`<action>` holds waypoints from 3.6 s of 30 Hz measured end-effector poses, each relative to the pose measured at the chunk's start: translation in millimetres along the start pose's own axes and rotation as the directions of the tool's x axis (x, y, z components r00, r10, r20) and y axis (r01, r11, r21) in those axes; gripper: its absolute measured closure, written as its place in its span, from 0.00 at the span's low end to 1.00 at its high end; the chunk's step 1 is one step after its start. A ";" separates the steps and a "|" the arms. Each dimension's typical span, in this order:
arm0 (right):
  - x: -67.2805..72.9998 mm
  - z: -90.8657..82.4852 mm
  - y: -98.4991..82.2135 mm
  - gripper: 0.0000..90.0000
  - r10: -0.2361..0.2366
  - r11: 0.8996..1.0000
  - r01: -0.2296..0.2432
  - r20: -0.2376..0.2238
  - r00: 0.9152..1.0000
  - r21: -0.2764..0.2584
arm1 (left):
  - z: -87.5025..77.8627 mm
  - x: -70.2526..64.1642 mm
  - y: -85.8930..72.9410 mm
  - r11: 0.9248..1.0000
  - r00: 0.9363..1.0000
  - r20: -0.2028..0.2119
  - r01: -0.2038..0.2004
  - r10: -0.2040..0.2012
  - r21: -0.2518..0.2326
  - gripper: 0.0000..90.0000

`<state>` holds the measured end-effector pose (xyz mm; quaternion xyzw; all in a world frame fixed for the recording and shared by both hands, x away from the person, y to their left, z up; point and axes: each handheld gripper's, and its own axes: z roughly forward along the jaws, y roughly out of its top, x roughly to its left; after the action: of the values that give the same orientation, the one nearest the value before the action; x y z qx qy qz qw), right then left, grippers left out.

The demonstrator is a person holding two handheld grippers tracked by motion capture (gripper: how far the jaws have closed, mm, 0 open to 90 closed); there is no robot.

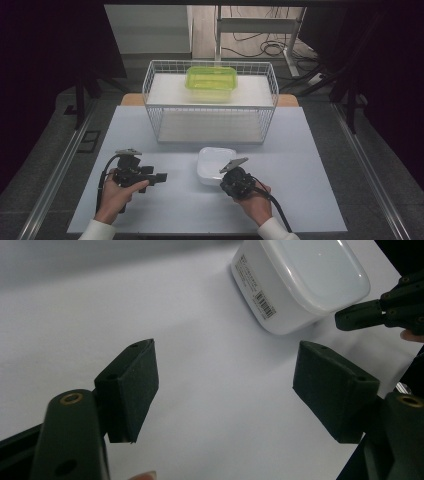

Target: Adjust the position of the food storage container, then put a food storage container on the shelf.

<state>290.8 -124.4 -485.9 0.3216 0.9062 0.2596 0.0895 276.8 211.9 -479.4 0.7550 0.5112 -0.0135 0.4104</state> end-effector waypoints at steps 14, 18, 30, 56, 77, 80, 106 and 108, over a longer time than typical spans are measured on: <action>2.8 -24.5 -4.6 0.99 0.029 0.997 -0.033 -0.060 0.998 -0.069 | -7.6 -1.3 1.1 0.996 0.998 0.025 0.063 -0.061 -0.068 0.31; -3.5 -44.4 -8.5 0.99 0.062 0.991 -0.071 -0.077 0.995 -0.113 | -8.0 -4.8 2.2 0.995 0.998 0.027 0.062 -0.060 -0.084 0.31; -52.5 -71.6 -24.6 0.35 0.280 0.925 -0.298 -0.106 0.954 -0.234 | -9.7 -23.6 7.4 0.991 0.999 0.035 0.011 -0.006 -0.136 0.31; -98.5 -61.6 -41.1 0.28 0.441 0.835 -0.486 -0.213 0.872 -0.260 | 6.4 -21.9 15.3 0.990 0.994 0.092 0.074 -0.064 -0.116 0.30; -98.4 -46.7 -23.8 0.42 0.455 0.815 -0.525 -0.289 0.842 -0.245 | 44.5 -25.7 44.3 0.992 0.979 0.178 0.108 -0.095 -0.063 0.32; -102.2 -42.7 -18.4 0.43 0.471 0.809 -0.540 -0.294 0.832 -0.232 | 51.3 -24.7 50.1 0.990 0.976 0.179 0.137 -0.127 -0.044 0.34; -111.6 -9.8 -15.9 0.60 0.528 0.774 -0.617 -0.394 0.752 -0.140 | 91.9 -13.0 53.8 0.957 0.914 0.283 0.277 -0.290 0.084 0.57; -110.6 -8.5 -15.7 0.61 0.530 0.773 -0.620 -0.401 0.747 -0.134 | 93.2 -13.1 53.6 0.955 0.910 0.290 0.284 -0.296 0.085 0.59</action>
<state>365.5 -207.8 -487.6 0.5223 0.7206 0.4418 -0.1129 349.8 135.4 -502.8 0.6681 0.5489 -0.1989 0.4612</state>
